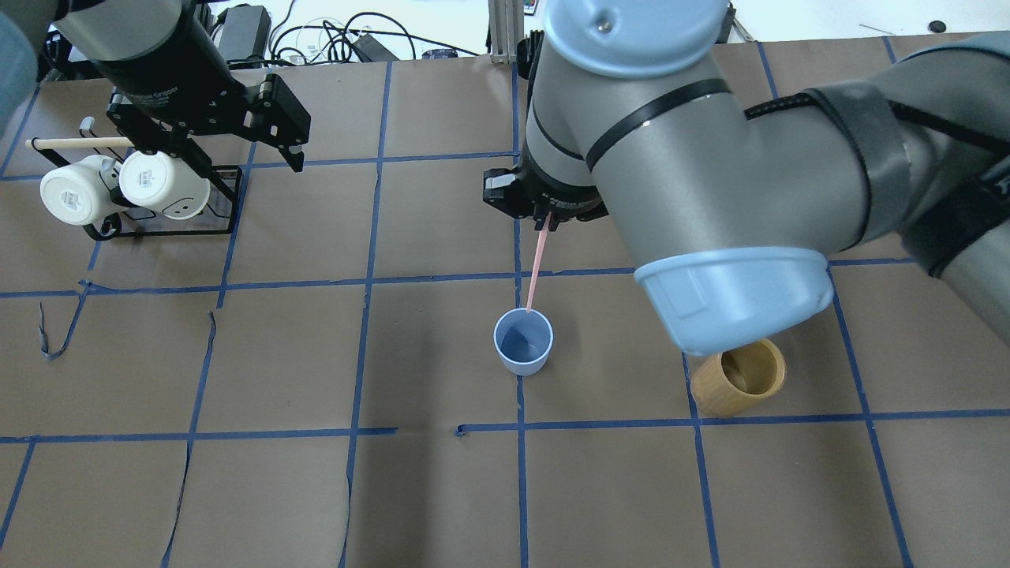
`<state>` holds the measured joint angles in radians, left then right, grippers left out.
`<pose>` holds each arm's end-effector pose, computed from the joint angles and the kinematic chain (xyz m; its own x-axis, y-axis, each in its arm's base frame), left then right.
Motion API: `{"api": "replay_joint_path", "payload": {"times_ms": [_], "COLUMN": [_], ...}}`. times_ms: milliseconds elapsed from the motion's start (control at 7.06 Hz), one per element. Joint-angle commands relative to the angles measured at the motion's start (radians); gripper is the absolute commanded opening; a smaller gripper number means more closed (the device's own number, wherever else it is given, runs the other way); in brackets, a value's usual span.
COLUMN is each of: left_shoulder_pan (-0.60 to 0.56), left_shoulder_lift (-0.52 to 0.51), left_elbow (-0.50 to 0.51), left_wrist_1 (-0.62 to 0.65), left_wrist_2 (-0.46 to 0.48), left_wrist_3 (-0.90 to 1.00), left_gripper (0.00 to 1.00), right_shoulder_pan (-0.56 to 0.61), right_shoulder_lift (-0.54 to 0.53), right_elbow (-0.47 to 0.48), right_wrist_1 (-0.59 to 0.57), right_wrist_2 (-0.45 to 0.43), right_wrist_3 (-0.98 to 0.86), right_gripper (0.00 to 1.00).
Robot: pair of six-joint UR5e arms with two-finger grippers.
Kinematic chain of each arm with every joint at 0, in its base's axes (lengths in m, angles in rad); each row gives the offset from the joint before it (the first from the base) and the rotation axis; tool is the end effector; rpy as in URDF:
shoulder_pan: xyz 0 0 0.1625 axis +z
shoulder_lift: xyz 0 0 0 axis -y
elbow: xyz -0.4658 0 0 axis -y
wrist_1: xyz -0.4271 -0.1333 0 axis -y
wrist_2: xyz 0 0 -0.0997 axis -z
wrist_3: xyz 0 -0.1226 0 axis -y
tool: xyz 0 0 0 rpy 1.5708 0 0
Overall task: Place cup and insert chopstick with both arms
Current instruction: 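Move the right gripper with the pink stick over the blue cup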
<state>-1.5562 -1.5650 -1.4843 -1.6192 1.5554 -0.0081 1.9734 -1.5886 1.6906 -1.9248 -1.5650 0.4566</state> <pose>-0.1275 -0.5295 0.5496 -0.9996 -0.0220 0.0157 -0.0227 0.9988 -0.0438 0.3363 -0.4477 0.4909 -0.9926 0.0400 -0.1150 0.0648 0.9730 -0.2213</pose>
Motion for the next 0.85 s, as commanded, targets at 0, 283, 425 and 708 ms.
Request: {"api": "replay_joint_path", "payload": {"times_ms": [0, 283, 425, 708], "left_shoulder_pan": [0.01, 0.007, 0.007, 0.007], "left_shoulder_lift": [0.002, 0.003, 0.005, 0.006], "left_elbow": [0.004, -0.001, -0.002, -0.001], "left_wrist_1": [-0.001, -0.001, -0.001, -0.002], "left_wrist_2": [0.0, -0.001, 0.0, 0.0], "left_wrist_3": [0.0, 0.0, 0.0, 0.0], "left_gripper": [1.0, 1.0, 1.0, 1.0], "right_shoulder_pan": [0.034, 0.041, 0.041, 0.041], "right_shoulder_lift": [0.002, 0.008, 0.028, 0.03], "right_elbow": [0.035, 0.067, 0.111, 0.165], "right_wrist_1": [-0.002, -0.061, -0.166, -0.252], "right_wrist_2": [-0.001, -0.001, -0.001, -0.022], "right_wrist_3": [0.045, 0.033, 0.033, 0.033], "right_gripper": [0.0, 0.0, 0.0, 0.0]}}
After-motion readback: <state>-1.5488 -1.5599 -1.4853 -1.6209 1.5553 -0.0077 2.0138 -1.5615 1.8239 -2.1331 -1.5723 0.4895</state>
